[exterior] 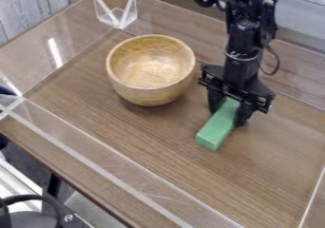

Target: Remove the green block from inside the brown bowl and put it on the table

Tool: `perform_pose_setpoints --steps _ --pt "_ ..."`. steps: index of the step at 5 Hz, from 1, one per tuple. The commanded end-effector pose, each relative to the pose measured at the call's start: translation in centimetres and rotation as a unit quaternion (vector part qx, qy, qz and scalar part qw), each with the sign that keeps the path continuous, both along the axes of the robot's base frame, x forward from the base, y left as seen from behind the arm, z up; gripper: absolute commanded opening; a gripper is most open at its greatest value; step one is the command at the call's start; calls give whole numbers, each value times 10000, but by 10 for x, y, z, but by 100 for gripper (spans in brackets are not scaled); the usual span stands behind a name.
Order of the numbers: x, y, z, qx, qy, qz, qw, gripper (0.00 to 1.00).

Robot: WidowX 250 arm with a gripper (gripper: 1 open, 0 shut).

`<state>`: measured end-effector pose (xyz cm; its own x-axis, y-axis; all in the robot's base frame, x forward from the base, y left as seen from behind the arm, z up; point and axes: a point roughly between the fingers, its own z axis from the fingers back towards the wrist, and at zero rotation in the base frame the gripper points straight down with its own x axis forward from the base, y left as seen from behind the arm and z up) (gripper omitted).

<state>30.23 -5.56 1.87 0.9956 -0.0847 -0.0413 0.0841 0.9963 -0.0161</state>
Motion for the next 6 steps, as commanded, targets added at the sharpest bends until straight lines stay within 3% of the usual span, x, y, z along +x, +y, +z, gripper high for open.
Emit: perform_pose_setpoints --steps 1,2,3,5,6 --pt "4 -1 9 -168 -198 -209 9994 0" --pt "4 1 9 -253 -112 -171 9995 100" --pt "5 3 9 -373 -91 -121 9992 100" --pt "4 1 76 -216 -613 -20 9979 100" --pt "-2 3 91 -75 -558 -220 9982 100"
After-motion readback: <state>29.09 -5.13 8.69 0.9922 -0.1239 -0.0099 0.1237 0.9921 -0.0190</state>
